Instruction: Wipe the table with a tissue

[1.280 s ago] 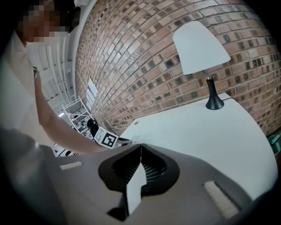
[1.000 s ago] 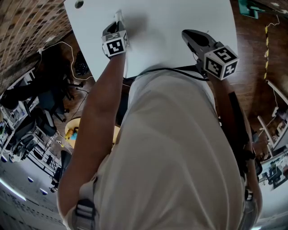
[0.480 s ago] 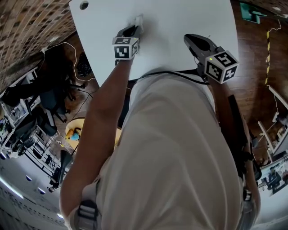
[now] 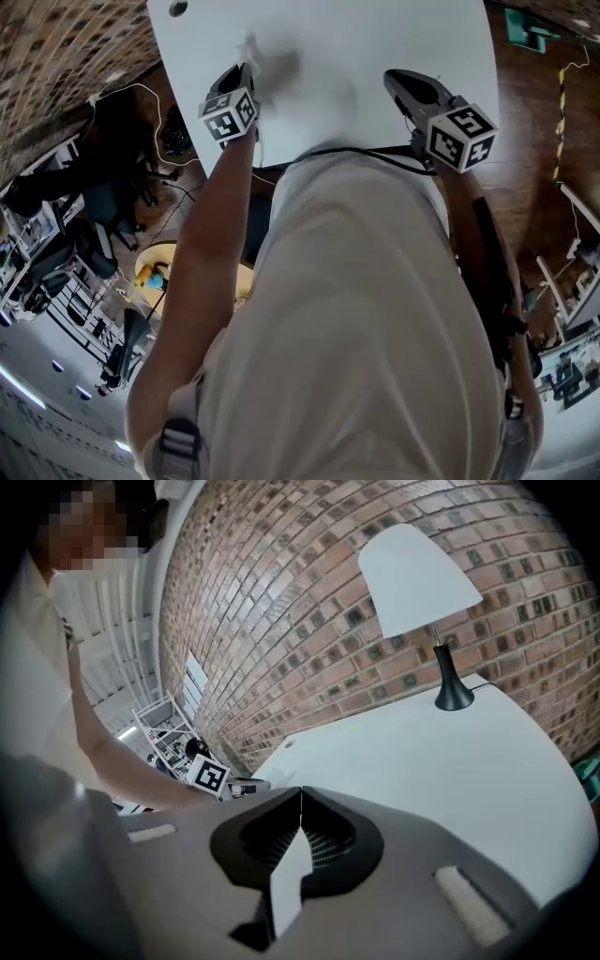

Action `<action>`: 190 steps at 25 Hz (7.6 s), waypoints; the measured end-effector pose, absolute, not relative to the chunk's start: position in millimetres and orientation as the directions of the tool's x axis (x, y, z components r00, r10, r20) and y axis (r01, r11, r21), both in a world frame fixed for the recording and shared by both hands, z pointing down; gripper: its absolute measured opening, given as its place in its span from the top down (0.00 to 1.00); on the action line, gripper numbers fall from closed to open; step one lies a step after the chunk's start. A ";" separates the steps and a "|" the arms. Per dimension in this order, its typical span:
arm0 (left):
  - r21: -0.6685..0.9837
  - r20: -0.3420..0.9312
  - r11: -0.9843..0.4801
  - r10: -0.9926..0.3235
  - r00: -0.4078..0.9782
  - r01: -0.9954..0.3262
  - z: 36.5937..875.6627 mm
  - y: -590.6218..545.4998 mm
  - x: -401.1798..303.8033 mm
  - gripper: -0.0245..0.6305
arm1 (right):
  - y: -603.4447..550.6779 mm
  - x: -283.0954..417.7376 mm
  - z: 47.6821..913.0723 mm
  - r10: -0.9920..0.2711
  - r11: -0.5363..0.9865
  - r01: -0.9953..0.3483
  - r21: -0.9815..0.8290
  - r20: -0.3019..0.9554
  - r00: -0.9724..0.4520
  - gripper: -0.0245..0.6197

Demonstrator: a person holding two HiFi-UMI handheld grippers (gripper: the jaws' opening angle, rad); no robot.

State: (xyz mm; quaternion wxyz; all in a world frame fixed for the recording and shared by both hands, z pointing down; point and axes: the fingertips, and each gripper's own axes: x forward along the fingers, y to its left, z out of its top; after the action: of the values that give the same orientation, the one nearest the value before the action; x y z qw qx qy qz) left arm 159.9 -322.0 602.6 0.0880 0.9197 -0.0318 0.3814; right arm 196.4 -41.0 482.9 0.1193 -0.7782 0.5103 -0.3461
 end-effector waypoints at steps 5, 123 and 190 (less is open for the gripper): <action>0.119 0.744 -0.993 0.081 0.664 -0.012 619.2 -285.6 176.3 0.91 | -40.8 194.4 482.3 -0.876 -0.455 -0.710 -0.538 0.415 0.247 0.95; 0.144 0.774 -0.989 0.130 0.620 0.027 625.7 29.4 189.6 0.91 | 199.4 275.4 498.0 -0.907 -0.366 -0.747 -0.555 0.394 0.151 0.95; 0.122 0.731 -0.992 0.097 0.676 0.011 607.4 -33.6 251.5 0.91 | 229.8 288.8 496.6 -0.887 -0.447 -0.685 -0.575 0.381 0.259 0.95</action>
State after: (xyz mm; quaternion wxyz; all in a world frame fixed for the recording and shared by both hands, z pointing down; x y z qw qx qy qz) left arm 251.5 -33.6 607.4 0.0537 0.9138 0.0295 0.4015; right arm 288.8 229.8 496.6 0.1485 -0.7794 0.5043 -0.3407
